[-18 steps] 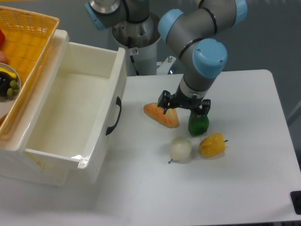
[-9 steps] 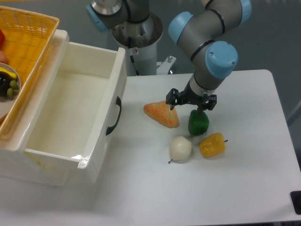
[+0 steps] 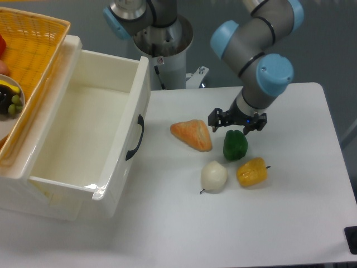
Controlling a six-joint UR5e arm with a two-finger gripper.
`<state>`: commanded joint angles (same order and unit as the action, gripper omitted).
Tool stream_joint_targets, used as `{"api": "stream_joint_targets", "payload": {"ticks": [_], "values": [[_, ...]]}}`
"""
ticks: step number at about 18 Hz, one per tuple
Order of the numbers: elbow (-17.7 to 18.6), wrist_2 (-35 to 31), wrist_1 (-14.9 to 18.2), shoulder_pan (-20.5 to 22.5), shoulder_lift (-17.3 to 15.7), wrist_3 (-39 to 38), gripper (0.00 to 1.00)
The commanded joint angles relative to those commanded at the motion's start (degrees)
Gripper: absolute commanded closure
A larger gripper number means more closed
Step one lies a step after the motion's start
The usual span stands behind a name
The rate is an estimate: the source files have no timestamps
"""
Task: Pick up the green chilies
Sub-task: 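Lower the gripper over the green bell pepper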
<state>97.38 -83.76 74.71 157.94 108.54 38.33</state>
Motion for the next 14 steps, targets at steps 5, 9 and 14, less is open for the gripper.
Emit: {"api": "stream_joint_targets", "payload": {"ticks": [5, 9, 14], "values": [[-0.6, 0.0, -1.5, 1.4, 2.9, -1.2, 0.0], [-0.6, 0.0, -3.1, 2.1, 4.4, -1.2, 0.0], [-0.6, 0.3, -3.8, 2.0, 5.2, -1.8, 0.0]]}}
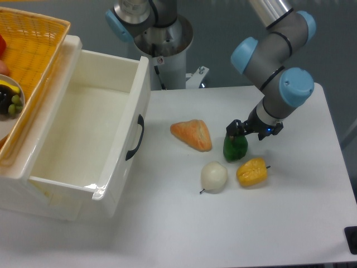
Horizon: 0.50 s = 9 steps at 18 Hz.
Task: Pick up the green chilies
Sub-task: 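Lower the gripper over the green bell pepper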
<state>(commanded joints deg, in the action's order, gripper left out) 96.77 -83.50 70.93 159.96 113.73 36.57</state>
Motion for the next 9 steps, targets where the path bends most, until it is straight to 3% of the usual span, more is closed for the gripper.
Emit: {"api": "stream_joint_targets", "payload": {"ticks": [9], "values": [[0.3, 0.0, -2.5, -1.8, 2.4, -1.5, 0.0]]}}
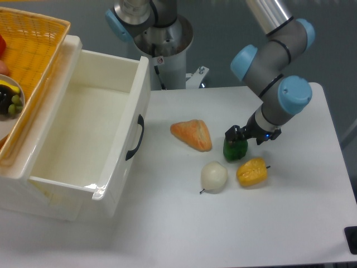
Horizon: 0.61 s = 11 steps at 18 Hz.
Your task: Pick up the green chilies
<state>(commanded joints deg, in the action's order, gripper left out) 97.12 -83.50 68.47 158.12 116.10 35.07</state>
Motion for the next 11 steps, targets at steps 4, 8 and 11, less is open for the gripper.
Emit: {"api": "stream_joint_targets", "payload": {"ticks": [4, 8, 11], "values": [[0.3, -0.1, 0.0, -0.3, 0.0, -0.1, 0.0], [0.6, -0.4, -0.1, -0.3, 0.0, -0.1, 0.0], [0.7, -0.4, 0.0, -0.4, 0.0, 0.0, 0.09]]}}
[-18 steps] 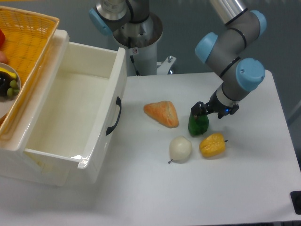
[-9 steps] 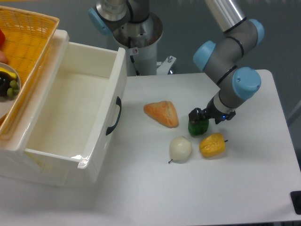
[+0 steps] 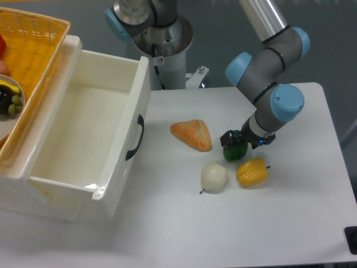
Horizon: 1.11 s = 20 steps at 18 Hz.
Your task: Pick up the green chilies
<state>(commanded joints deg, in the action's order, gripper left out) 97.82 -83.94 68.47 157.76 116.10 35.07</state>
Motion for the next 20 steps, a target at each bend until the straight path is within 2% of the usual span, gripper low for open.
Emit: {"api": "stream_joint_targets", "payload": {"ticks": [2, 4, 6, 7, 11, 14, 18, 20], "values": [[0.0, 0.0, -0.1, 0.0, -0.1, 0.0, 0.33], [0.0, -0.1, 0.0, 0.0, -0.3, 0.0, 0.53], [-0.1, -0.1, 0.1, 0.0, -0.4, 0.1, 0.67], [-0.2, -0.3, 0.1, 0.0, -0.5, 0.3, 0.7], [-1.6, -2.9, 0.4, -0.4, -1.6, 0.5, 0.7], [-3.9, -3.1, 1.1, -1.8, -3.3, 1.0, 0.7], [-4.9, -4.6, 1.4, -4.8, -6.8, 7.9, 0.7], [-5.4, -4.8, 1.5, -6.2, -7.5, 10.3, 0.7]]}}
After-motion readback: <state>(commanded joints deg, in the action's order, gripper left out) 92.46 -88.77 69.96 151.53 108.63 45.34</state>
